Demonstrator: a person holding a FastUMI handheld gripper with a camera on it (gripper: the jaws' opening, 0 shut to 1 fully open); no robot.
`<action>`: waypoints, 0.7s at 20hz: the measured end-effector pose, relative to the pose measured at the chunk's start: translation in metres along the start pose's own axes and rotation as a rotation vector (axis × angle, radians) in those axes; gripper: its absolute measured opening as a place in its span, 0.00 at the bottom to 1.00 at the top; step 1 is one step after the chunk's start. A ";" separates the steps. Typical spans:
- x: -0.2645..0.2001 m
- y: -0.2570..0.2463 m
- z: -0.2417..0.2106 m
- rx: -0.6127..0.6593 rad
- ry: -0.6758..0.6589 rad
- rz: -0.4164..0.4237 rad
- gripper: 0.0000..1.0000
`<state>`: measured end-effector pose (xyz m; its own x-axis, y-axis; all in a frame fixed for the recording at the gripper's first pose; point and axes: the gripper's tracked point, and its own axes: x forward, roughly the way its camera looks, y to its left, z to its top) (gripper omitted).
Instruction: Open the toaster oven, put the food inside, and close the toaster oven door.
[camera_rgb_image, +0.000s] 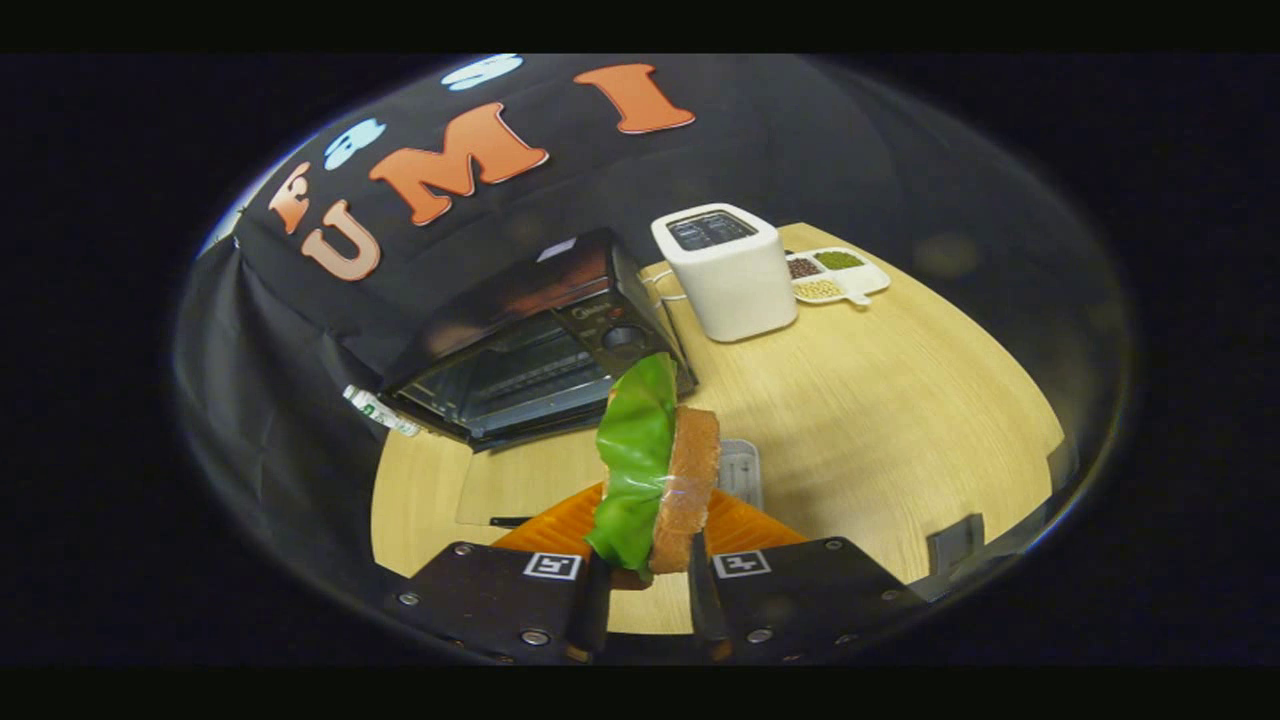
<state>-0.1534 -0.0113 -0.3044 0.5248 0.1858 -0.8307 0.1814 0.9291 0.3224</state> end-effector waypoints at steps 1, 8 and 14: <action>0.001 0.006 0.001 0.003 -0.002 0.013 0.34; 0.013 0.048 0.006 0.052 -0.015 0.116 0.33; 0.029 0.088 0.008 0.080 -0.013 0.204 0.34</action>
<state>-0.1152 0.0730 -0.2968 0.5679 0.3628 -0.7388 0.1357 0.8440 0.5188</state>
